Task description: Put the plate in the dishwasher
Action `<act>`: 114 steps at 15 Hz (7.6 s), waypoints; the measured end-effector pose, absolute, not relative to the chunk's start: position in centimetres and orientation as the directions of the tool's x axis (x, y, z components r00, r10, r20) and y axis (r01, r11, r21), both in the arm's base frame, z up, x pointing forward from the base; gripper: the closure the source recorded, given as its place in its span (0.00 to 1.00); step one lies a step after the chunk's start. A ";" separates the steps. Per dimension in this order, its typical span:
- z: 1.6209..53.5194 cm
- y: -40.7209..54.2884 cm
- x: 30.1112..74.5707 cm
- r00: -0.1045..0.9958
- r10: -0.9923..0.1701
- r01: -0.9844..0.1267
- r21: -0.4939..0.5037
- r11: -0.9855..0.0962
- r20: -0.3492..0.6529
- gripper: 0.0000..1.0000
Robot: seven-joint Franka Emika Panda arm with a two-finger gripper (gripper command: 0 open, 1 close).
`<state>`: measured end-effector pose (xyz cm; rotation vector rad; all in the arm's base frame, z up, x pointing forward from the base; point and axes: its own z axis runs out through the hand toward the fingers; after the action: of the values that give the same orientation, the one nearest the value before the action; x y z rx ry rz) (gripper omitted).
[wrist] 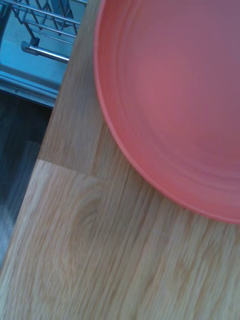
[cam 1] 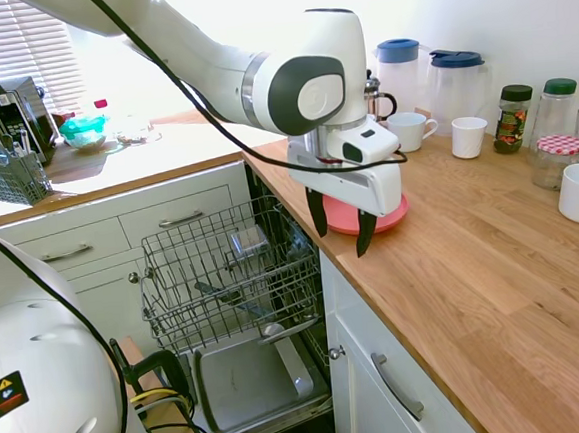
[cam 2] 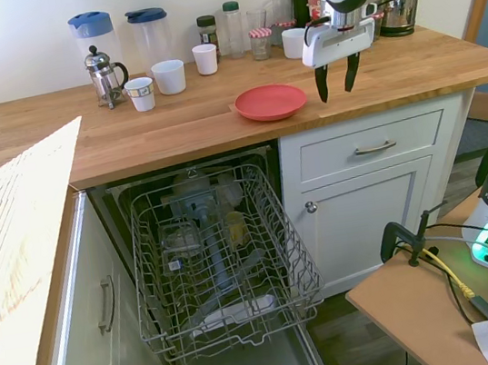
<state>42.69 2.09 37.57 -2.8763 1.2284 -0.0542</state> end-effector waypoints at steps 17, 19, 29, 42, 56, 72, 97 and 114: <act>34.7 -0.5 50.0 0.563 -0.826 -0.758 -0.420 -0.498 -0.036 1.00; 35.3 -0.1 50.7 0.571 -0.820 -0.751 -0.428 -0.502 -0.039 1.00; 33.3 1.0 52.2 0.576 -0.812 -0.766 -0.408 -0.497 -0.094 1.00; 32.3 1.4 52.6 0.562 -0.819 -0.775 -0.415 -0.476 -0.111 1.00; 52.2 23.6 55.7 0.773 -0.576 -0.566 -0.120 -0.815 0.265 1.00; 31.9 56.7 36.4 0.762 0.368 -0.062 0.626 -0.777 0.533 1.00; 13.7 62.5 28.3 0.799 0.565 0.176 0.817 -0.549 0.208 0.00; 27.7 62.8 35.9 0.960 0.229 0.279 0.619 -0.734 -0.162 0.00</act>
<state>35.85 62.80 27.71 -3.7882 -0.5562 0.1525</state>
